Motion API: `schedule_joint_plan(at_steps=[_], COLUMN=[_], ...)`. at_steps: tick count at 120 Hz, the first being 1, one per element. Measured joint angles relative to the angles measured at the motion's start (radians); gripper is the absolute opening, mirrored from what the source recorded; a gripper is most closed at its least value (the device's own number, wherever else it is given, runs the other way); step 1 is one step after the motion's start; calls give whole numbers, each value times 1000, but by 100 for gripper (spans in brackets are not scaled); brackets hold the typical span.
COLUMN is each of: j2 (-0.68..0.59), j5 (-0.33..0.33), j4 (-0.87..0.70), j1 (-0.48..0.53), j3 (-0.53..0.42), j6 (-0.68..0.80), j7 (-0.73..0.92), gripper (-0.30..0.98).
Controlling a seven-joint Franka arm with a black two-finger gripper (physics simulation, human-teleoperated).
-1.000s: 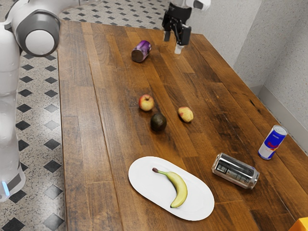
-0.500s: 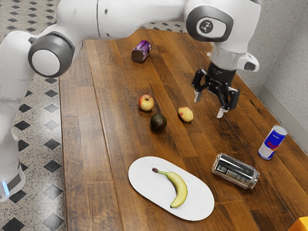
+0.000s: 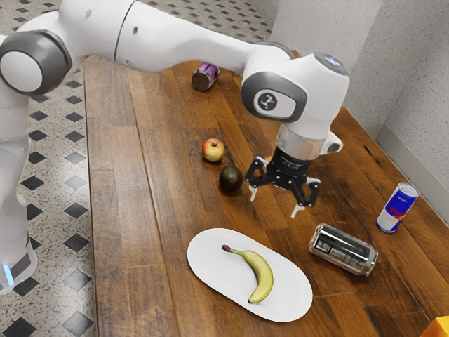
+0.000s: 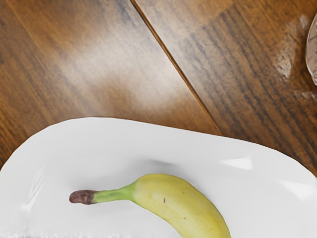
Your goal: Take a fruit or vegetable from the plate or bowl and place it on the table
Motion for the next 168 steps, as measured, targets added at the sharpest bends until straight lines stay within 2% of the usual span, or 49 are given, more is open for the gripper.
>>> schedule_joint_plan(at_steps=[31, 66, 118, 168], j2=[-29, -48, -46, 15], j5=[-27, -46, -55, -64], j4=[-148, -237, -314, -331], j1=[-2, 0, -1, -1], j3=[-24, -42, -65, -67], j6=[171, 288, 374, 429], j7=[-132, -227, -308, -345], gripper=[69, 69, 69, 69])
